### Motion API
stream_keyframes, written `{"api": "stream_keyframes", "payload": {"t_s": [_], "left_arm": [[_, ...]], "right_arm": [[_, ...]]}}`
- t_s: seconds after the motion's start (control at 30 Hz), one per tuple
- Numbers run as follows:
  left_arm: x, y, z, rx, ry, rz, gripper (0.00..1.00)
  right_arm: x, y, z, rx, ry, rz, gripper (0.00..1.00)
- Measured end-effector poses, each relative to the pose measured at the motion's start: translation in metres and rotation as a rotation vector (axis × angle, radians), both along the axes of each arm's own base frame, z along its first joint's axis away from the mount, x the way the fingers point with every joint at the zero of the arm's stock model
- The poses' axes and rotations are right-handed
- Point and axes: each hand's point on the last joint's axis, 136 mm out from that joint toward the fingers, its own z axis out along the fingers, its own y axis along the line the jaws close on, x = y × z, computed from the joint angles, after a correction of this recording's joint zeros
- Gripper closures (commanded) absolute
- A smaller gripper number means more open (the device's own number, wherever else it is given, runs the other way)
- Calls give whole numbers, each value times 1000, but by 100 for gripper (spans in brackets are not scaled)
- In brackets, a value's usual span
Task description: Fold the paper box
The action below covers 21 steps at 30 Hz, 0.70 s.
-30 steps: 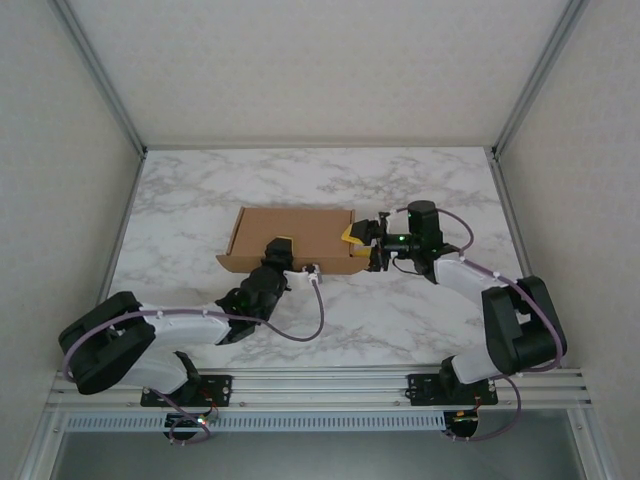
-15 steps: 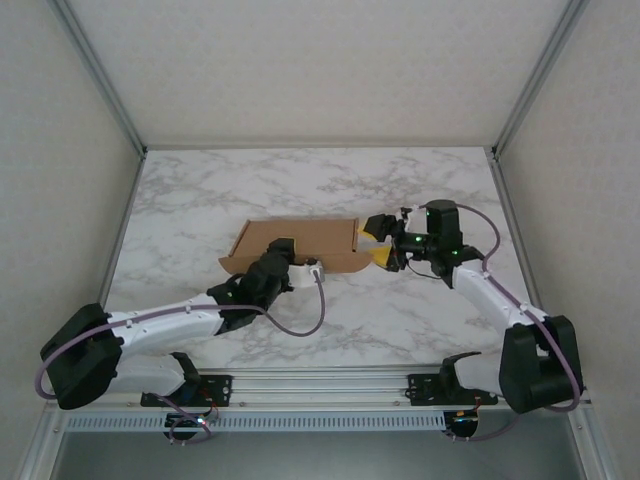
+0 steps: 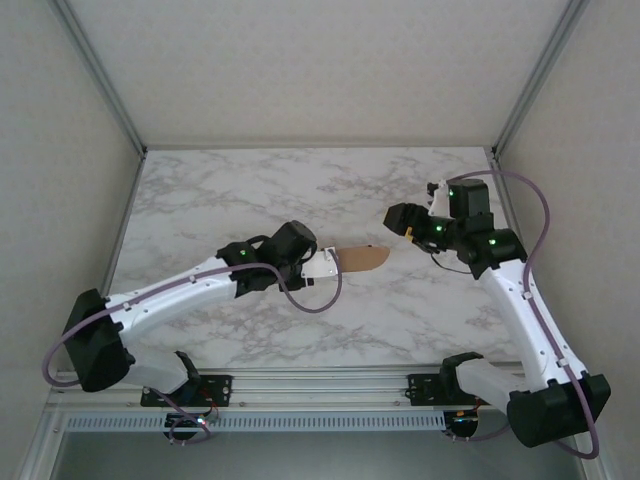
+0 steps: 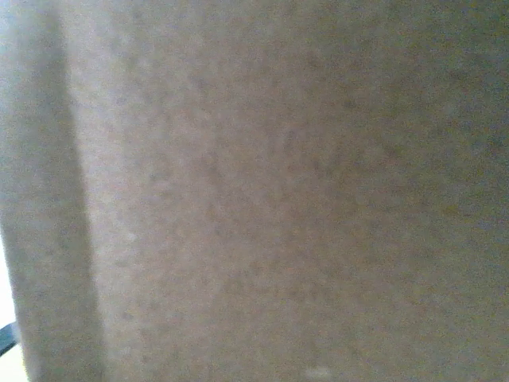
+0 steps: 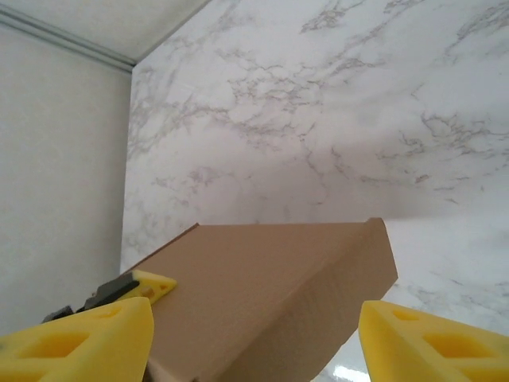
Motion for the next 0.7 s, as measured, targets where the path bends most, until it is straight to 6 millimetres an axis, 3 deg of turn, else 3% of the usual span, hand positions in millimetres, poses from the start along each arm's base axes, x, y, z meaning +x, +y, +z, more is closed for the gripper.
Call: {"api": "stream_keyframes", "payload": {"t_s": [0.13, 0.27, 0.57, 0.7], "left_arm": [[-16, 5, -21, 51, 120, -2, 58], [-28, 7, -37, 93, 219, -10, 58], [-19, -4, -40, 100, 314, 2, 57], [-14, -8, -41, 97, 338, 14, 54]], "right_arm": [[-7, 6, 8, -3, -10, 55, 36], [-14, 17, 10, 29, 9, 111, 52], [-32, 53, -5, 74, 112, 249, 60], [-36, 60, -17, 72, 153, 275, 64]]}}
